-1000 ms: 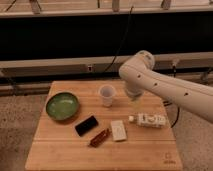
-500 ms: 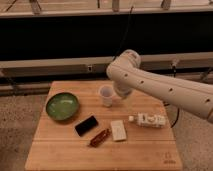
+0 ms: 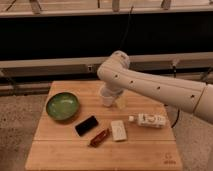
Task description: Drag the ceramic bowl in a circle
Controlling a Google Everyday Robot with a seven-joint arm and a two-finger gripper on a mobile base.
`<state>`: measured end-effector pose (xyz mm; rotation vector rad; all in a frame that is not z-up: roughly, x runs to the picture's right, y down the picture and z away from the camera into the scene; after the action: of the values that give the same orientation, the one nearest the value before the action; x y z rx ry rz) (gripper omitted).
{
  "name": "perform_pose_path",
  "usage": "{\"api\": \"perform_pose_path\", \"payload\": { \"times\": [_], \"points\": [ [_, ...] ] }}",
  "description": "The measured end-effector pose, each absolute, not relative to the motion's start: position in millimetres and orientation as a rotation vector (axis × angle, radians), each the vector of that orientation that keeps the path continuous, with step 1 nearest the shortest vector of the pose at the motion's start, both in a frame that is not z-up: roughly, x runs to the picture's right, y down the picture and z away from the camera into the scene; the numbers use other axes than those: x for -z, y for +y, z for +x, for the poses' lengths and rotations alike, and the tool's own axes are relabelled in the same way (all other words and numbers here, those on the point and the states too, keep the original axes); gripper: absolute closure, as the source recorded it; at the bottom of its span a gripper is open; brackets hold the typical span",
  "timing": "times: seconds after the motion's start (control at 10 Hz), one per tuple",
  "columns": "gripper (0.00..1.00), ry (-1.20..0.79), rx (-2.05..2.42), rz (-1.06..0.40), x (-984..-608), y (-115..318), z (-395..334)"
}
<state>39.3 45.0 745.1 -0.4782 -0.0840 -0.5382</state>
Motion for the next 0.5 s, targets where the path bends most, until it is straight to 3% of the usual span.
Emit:
{"api": "perform_pose_path", "payload": {
  "times": [0.5],
  "points": [
    [0.20,-0.112,0.620,-0.470,-760,44,11]
  ]
}}
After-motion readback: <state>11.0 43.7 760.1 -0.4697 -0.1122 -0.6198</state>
